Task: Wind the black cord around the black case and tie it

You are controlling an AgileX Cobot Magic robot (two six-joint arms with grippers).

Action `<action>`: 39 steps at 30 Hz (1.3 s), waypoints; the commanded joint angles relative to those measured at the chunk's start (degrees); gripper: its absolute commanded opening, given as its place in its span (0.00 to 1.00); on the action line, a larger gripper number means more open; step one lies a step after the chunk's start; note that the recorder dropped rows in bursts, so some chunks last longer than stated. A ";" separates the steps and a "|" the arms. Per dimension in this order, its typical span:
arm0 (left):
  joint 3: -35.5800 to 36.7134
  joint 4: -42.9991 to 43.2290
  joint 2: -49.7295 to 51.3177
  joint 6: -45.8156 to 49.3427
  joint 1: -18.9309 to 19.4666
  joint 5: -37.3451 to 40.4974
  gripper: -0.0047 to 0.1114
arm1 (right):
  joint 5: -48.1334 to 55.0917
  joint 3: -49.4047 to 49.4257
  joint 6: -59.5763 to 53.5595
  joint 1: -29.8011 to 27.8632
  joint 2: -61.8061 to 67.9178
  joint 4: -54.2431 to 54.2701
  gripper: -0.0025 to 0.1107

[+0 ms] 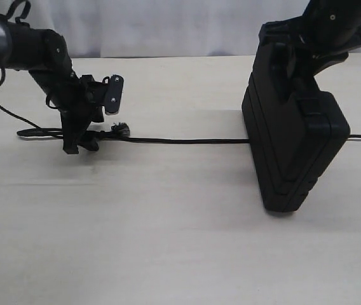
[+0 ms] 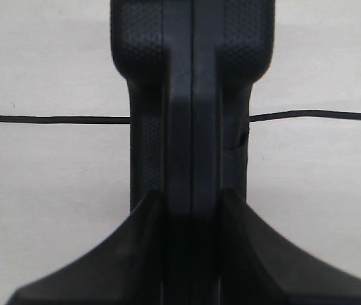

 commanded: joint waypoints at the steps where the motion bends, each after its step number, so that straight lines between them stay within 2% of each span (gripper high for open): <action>1: 0.14 -1.77 0.82 -3.46 -0.32 2.52 0.42 | -0.28 -0.33 -0.61 -0.06 -0.15 -0.05 0.06; 4: 0.14 -1.99 1.20 -6.76 -0.42 6.90 0.28 | -0.28 -0.33 -0.61 -0.06 -0.15 -0.05 0.06; 7: 0.03 -1.99 1.42 -12.34 -0.42 15.24 0.05 | -0.28 -0.33 -0.61 -0.06 -0.15 -0.05 0.06; 9: 0.03 -2.54 1.42 -17.12 -0.42 20.07 0.04 | -0.28 -0.33 -0.61 -0.06 -0.15 -0.05 0.06; 11: 0.03 -4.59 1.42 -23.42 -0.42 20.77 0.04 | -0.28 -0.33 -0.61 -0.06 -0.15 -0.05 0.06; 13: 0.03 -9.74 1.42 -32.69 -0.42 20.50 0.04 | -0.28 -0.33 -0.61 -0.06 -0.15 -0.05 0.06; 15: 0.03 -17.49 1.42 -35.44 -0.42 22.03 0.04 | -0.28 -0.33 -0.61 -0.06 -0.15 -0.05 0.06; 18: 0.03 -27.48 1.42 -35.44 -0.79 25.59 0.12 | -0.28 -0.33 -0.61 -0.06 -0.15 -0.05 0.06; 24: 0.03 -37.83 1.42 -36.09 -3.39 29.12 0.41 | -0.28 -0.33 -0.61 -0.06 -0.15 -0.05 0.06; 27: 0.03 -40.69 1.42 -36.35 -5.07 29.12 0.48 | -0.28 -0.33 -0.61 -0.06 -0.15 -0.05 0.06; 30: 0.03 -41.51 1.42 -33.62 -6.57 29.12 0.49 | -0.28 -0.33 -0.61 -0.06 -0.15 -0.05 0.06; 35: 0.03 -34.28 0.49 -29.86 -7.10 29.12 0.50 | -0.28 -0.33 -0.61 -0.06 -0.15 -0.05 0.06; 39: 0.03 -14.46 -2.27 -32.77 -7.41 29.12 0.50 | -0.28 -0.33 -0.61 -0.06 -0.15 -0.05 0.06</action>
